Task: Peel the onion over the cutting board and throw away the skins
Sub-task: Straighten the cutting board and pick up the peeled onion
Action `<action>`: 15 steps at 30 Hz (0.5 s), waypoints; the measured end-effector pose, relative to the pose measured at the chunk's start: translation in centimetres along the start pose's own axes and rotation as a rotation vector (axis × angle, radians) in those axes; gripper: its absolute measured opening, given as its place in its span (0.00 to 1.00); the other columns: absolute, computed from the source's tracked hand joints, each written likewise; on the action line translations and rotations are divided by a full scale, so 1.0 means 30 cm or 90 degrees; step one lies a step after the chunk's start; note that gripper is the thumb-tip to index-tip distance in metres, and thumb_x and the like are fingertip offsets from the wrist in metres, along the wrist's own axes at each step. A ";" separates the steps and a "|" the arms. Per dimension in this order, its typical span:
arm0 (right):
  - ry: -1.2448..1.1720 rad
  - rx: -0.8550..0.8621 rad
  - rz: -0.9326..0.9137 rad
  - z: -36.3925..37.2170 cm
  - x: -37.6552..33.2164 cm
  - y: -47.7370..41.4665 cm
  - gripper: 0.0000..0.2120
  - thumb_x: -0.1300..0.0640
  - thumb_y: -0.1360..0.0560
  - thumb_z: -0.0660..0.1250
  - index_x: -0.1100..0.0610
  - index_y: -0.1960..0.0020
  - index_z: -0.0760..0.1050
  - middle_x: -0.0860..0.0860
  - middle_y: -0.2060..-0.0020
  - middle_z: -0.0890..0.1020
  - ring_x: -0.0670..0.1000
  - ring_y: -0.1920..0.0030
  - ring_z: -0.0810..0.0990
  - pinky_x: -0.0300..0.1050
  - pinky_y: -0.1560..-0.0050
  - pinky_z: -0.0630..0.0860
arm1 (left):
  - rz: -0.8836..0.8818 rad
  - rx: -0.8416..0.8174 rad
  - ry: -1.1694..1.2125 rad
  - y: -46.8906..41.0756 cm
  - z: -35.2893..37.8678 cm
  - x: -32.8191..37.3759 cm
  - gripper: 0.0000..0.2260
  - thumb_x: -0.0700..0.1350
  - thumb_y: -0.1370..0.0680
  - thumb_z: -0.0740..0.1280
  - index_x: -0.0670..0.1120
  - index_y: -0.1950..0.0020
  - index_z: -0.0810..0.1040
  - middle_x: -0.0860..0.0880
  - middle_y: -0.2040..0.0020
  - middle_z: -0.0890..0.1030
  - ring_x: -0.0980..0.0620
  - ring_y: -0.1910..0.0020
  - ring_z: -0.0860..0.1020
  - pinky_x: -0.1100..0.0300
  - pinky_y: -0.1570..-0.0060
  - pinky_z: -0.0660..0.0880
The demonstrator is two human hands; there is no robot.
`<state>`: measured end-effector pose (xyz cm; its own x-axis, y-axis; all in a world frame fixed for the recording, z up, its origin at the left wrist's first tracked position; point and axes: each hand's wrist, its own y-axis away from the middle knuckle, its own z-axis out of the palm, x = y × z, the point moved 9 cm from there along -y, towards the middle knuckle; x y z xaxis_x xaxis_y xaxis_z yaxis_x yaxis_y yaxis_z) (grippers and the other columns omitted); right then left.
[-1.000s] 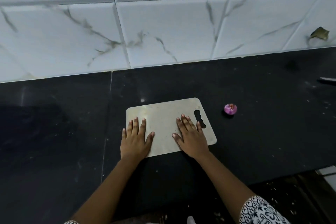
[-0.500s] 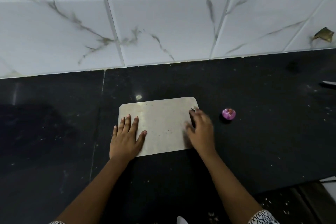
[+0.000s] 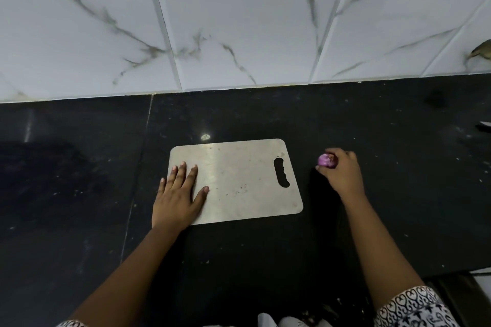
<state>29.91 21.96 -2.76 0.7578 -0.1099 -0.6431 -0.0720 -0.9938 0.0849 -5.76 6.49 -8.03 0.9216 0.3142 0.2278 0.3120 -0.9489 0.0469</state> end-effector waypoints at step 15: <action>-0.012 -0.178 -0.306 0.497 -0.469 0.224 0.26 0.50 0.34 0.75 0.51 0.39 0.72 0.50 0.41 0.74 0.52 0.39 0.70 0.48 0.38 0.66 | -0.017 0.014 0.010 -0.002 0.001 -0.009 0.34 0.68 0.27 0.40 0.57 0.23 0.47 0.51 0.22 0.47 0.54 0.24 0.44 0.53 0.26 0.42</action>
<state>9.11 16.57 -4.49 0.6516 0.3513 -0.6723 0.4554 -0.8900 -0.0238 -6.02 6.47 -8.11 0.9094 0.3384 0.2417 0.3412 -0.9395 0.0315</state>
